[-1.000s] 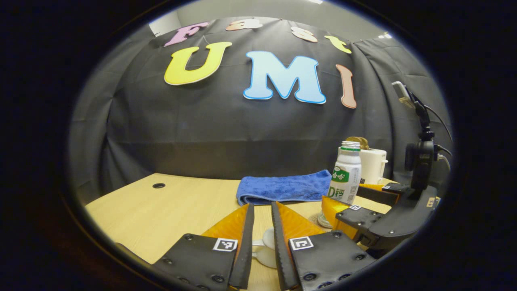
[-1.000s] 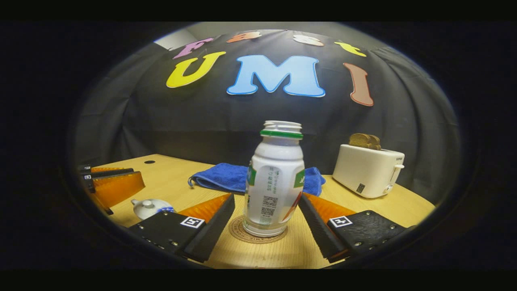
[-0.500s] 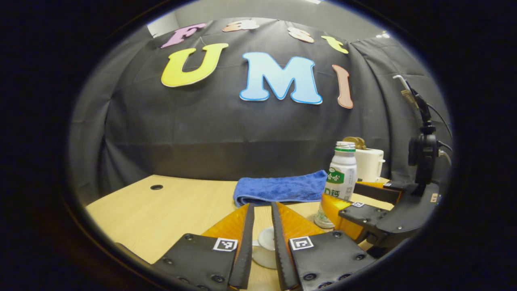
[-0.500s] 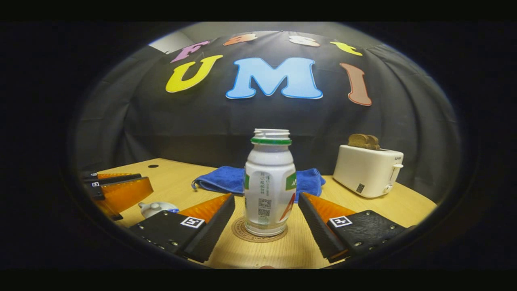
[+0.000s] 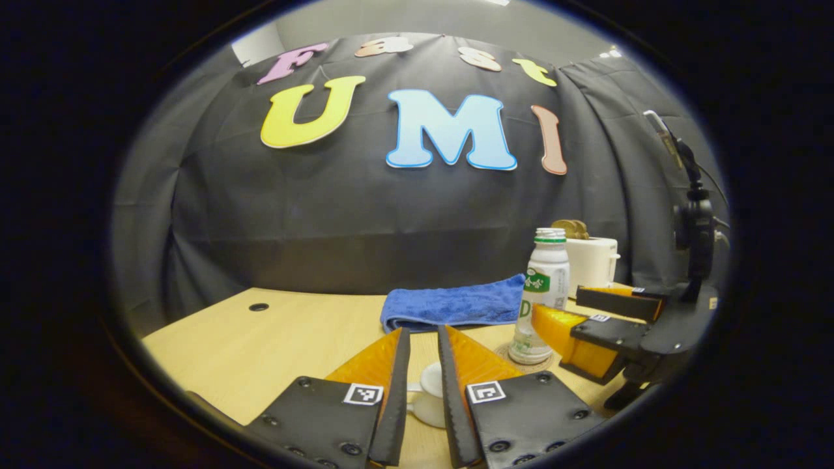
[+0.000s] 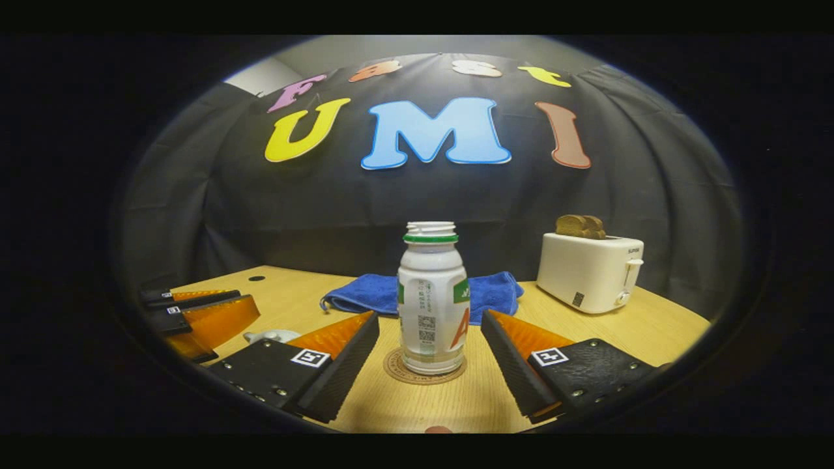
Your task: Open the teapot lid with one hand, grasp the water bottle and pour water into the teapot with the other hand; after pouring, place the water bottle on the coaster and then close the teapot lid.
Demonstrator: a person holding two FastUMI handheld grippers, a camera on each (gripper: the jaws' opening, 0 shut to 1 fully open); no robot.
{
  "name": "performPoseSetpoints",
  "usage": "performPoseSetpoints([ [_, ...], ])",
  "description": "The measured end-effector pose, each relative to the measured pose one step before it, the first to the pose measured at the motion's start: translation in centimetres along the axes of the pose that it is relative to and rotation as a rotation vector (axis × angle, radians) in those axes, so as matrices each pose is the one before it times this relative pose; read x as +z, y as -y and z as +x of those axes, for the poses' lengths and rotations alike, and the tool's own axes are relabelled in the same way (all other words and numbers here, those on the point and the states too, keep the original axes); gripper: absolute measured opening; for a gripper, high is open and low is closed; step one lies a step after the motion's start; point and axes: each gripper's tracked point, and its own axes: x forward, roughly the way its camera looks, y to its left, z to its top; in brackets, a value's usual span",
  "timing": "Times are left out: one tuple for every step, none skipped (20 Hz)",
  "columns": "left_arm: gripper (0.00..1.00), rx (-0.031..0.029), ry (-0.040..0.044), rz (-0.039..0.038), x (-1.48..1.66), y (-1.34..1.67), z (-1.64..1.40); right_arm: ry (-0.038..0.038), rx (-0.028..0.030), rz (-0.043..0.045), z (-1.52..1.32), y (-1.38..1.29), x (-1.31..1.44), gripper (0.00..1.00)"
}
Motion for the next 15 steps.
performPoseSetpoints([
  [0.42, 0.01063, -0.00088, 0.01804, 0.126, -0.013, -0.685, 0.00816, -0.00480, 0.00537, -0.928, 0.093, 0.203, 0.96],
  [0.41, 0.00969, 0.00976, -0.00151, 0.086, 0.063, -0.850, 0.00683, -0.00237, 0.00776, -0.957, 0.168, 0.257, 0.96],
  [0.41, -0.00642, 0.00523, -0.02211, 0.031, 0.337, -1.022, 0.00737, -0.00238, 0.00660, -1.143, 0.126, 0.185, 0.96],
  [0.41, -0.01076, -0.00226, -0.02327, -0.185, 0.680, -0.974, 0.00212, -0.00201, 0.00250, -1.158, 0.190, 0.183, 0.96],
  [0.41, -0.00240, -0.00188, -0.00518, -0.146, 0.606, -1.071, 0.00566, -0.00125, 0.00278, -1.251, 0.175, 0.159, 0.96],
  [0.41, 0.00143, 0.00173, 0.01022, 0.181, 0.413, -1.061, 0.00686, 0.00011, 0.00154, -1.215, 0.219, 0.237, 0.96],
  [0.42, 0.00140, 0.00501, 0.01594, 0.087, 0.402, -1.158, 0.00974, -0.00340, -0.00490, -1.243, 0.288, 0.236, 0.96],
  [0.42, -0.00297, 0.00714, 0.01242, 0.208, 0.404, -0.942, 0.00891, -0.00800, -0.01178, -1.134, 0.369, 0.152, 0.96],
  [0.24, -0.00889, 0.00475, 0.00730, 0.028, 0.647, -0.942, 0.00480, -0.00877, -0.01377, -1.108, 0.411, -0.065, 0.96],
  [0.42, -0.00945, -0.00011, 0.00218, -0.169, 0.756, -0.711, 0.00609, -0.00337, -0.00476, -1.055, 0.152, 0.012, 0.96],
  [0.42, -0.00772, -0.00119, -0.00223, -0.365, 0.651, -0.744, 0.00312, -0.00249, 0.00318, -0.964, -0.051, -0.185, 0.96],
  [0.33, -0.00704, -0.00336, -0.00378, -0.320, 0.719, -0.501, 0.00359, -0.00145, 0.00574, -0.784, 0.007, -0.248, 0.96],
  [0.42, -0.00303, -0.00561, -0.00275, -0.481, 0.592, -0.490, 0.00041, -0.00471, 0.00267, -0.723, 0.038, -0.308, 0.96],
  [0.42, -0.00283, 0.00191, -0.00021, -0.193, 0.506, -0.376, 0.00114, -0.00522, 0.00087, -0.518, 0.115, -0.154, 0.96],
  [0.41, -0.00155, 0.00346, -0.00020, -0.122, 0.351, -0.276, 0.00267, -0.00378, 0.00244, -0.514, 0.184, -0.263, 0.96],
])
